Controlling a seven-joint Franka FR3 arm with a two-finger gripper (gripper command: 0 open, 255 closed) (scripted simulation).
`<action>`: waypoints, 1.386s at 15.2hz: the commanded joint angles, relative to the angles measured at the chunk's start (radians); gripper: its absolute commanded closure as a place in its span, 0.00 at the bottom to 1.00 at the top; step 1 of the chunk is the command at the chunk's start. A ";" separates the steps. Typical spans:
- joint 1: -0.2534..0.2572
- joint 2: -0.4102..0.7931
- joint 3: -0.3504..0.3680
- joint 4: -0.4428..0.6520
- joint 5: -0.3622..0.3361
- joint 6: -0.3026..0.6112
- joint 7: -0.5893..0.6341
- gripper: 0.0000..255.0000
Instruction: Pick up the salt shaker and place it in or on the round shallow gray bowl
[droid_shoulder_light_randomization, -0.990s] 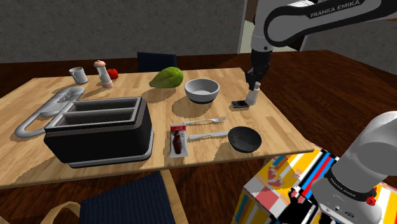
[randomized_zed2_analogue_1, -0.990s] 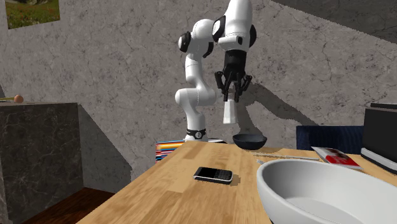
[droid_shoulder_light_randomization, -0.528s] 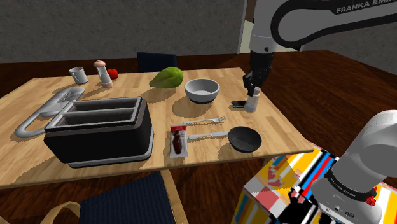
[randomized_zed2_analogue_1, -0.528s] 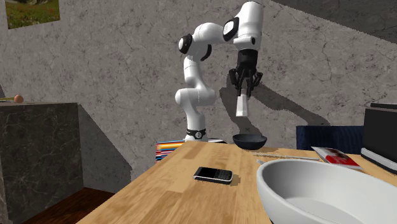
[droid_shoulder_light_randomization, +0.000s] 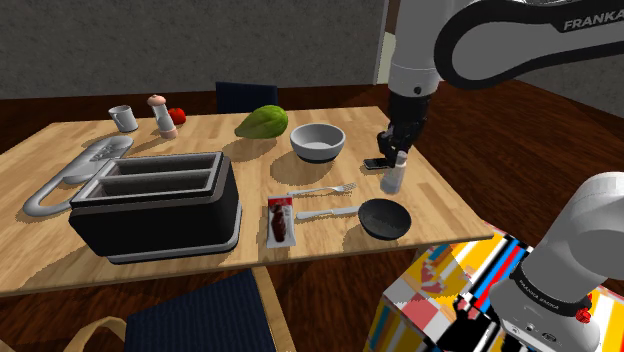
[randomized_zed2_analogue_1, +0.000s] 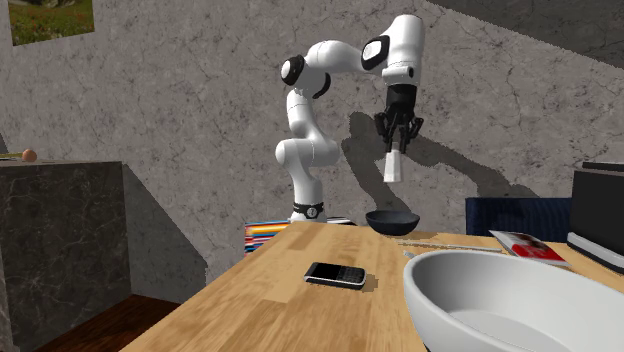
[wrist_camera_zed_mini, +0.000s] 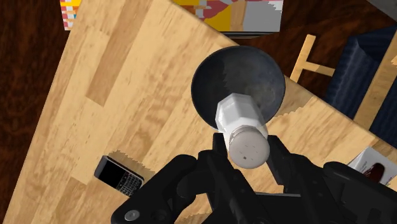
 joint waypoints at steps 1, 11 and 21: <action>0.002 0.004 0.005 -0.023 0.002 0.026 0.005 1.00; 0.004 0.035 0.024 -0.134 0.007 0.169 0.018 1.00; 0.002 0.066 0.037 -0.190 0.007 0.254 0.028 1.00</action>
